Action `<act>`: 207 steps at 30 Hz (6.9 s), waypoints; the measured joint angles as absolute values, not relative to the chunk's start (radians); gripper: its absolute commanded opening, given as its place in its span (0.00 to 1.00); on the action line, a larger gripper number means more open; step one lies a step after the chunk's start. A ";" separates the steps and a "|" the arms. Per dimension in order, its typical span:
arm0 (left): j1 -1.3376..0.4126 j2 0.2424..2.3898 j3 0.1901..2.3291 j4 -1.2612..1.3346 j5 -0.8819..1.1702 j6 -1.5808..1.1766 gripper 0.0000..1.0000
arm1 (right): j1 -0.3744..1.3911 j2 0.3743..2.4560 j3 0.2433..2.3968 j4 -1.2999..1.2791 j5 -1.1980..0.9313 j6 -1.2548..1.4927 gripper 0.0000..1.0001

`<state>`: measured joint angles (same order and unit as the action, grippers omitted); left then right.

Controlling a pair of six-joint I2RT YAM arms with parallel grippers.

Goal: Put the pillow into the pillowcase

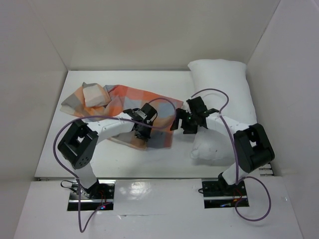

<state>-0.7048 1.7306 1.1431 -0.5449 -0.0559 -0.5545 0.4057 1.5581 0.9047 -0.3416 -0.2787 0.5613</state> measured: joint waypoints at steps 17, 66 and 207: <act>-0.304 1.552 1.439 -0.646 0.004 -0.451 0.00 | 0.421 1.591 0.926 -0.158 -0.375 0.612 0.70; -0.367 1.362 1.381 -0.854 -0.007 -0.352 0.82 | 0.425 1.906 1.297 0.113 -0.438 0.792 0.00; -0.500 1.295 1.098 -0.469 -0.039 -0.522 0.00 | 0.474 1.555 1.320 -0.933 0.490 0.594 0.00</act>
<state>-0.4995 1.2949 1.0985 -0.4686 -0.0387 -0.5224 0.4736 1.5547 1.3201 -0.9329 0.4904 0.5941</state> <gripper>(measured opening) 0.033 0.026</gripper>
